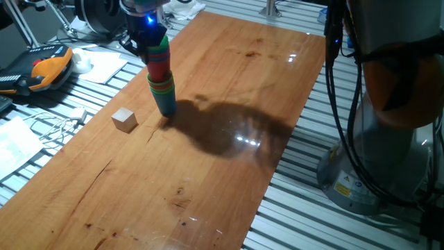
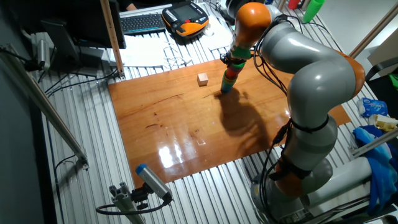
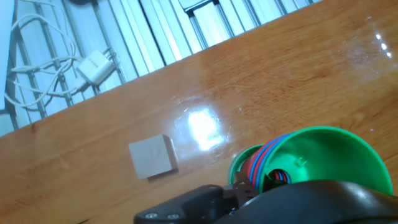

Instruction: Stack the cups

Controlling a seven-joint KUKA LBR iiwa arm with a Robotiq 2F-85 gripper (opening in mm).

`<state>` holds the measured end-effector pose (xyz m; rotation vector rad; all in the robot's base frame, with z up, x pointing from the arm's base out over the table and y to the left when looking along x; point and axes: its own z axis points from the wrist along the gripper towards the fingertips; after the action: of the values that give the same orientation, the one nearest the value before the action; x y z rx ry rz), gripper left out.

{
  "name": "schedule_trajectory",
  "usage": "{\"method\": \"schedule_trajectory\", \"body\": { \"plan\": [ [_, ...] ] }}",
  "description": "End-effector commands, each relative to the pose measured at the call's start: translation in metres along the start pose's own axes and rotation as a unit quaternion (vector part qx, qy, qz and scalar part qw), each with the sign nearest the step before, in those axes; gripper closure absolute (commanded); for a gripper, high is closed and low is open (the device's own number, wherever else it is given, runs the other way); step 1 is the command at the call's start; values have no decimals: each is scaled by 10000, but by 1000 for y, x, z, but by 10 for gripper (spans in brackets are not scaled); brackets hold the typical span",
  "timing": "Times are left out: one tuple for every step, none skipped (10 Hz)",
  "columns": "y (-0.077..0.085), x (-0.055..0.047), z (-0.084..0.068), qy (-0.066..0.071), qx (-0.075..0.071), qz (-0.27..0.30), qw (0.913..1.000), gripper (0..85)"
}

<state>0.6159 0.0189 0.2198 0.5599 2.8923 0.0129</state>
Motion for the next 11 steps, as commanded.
{"method": "schedule_trajectory", "body": {
  "plan": [
    [1,0,1,-11,-14,59,10000,680],
    [1,1,3,-14,-8,81,10000,680],
    [2,2,3,-14,-8,104,9999,680],
    [1,2,4,-49,35,101,9999,680],
    [1,2,4,-66,77,92,9999,510],
    [1,2,4,-69,84,91,9999,510],
    [1,2,4,-69,84,91,9999,510],
    [1,2,3,-45,86,85,9999,510],
    [1,2,-2,34,37,123,9999,510],
    [2,2,-11,163,-30,197,9997,510],
    [3,1,-23,253,-80,303,9992,510]
  ]
}}
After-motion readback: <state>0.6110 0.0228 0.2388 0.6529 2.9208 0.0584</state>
